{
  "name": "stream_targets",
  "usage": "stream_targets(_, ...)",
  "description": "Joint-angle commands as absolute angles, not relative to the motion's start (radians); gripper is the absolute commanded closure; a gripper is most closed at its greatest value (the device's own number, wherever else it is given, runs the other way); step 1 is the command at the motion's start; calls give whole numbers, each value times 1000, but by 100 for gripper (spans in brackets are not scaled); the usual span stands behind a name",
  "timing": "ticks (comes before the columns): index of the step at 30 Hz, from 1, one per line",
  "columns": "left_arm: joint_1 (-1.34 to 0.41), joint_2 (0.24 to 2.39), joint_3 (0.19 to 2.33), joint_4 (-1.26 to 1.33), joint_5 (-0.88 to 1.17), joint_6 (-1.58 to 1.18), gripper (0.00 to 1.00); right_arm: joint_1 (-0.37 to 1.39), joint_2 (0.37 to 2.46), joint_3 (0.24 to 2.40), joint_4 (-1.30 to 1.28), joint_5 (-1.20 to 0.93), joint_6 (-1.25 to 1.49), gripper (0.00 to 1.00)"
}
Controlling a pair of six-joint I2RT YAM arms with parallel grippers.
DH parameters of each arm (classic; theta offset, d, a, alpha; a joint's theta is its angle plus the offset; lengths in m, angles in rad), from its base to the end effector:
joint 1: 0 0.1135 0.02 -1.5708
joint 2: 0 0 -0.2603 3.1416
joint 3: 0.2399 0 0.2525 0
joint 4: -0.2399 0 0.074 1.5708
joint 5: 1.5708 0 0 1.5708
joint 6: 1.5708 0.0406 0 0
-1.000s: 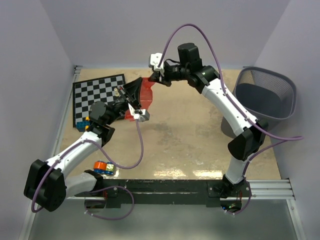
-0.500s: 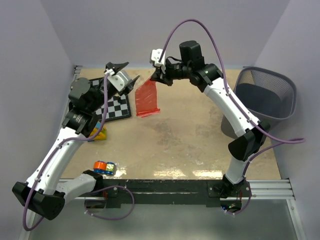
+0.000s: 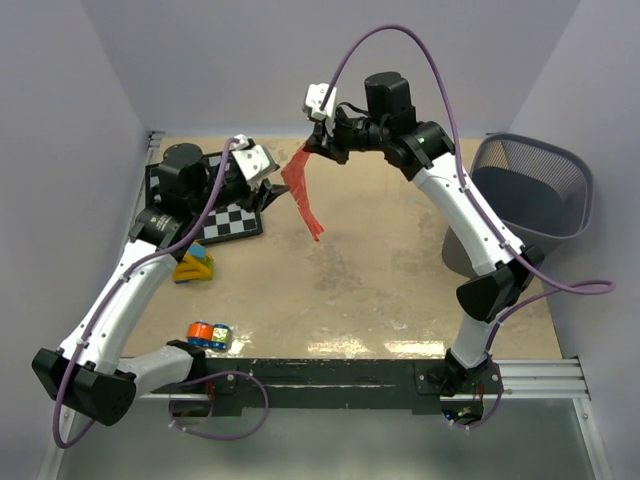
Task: Put the trash bags into the trash bin
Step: Unfold the trash bag at the center of the board.
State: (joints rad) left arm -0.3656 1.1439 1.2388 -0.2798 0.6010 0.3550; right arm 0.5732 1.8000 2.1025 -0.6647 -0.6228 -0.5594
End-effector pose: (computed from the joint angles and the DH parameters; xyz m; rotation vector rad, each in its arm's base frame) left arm 0.2312 -0.1131 0.4136 1.0071 1.4344 -0.5335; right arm 0.3194 0.2344 0.4594 -1.3487 1.3499 0.6084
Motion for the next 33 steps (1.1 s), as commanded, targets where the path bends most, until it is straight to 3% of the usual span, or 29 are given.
stream_targets(1, -359, 1121, 1233, -200, 632, 287, 49, 575, 1804, 2132, -657, -591, -523, 100)
stream_targets(7, -359, 1132, 1224, -104, 595, 262, 55, 575, 1802, 2128, -661, -572, -526, 100)
stream_targets(12, -357, 1157, 1229, -58, 578, 236, 71, 575, 1802, 2123, -663, -571, -529, 100)
stream_targets(25, -359, 1184, 1235, 38, 520, 198, 100, 574, 1807, 2112, -675, -578, -528, 100)
stream_targets(33, -330, 1192, 1232, 78, 454, 135, 100, 566, 1824, 2144, -712, -643, -509, 100)
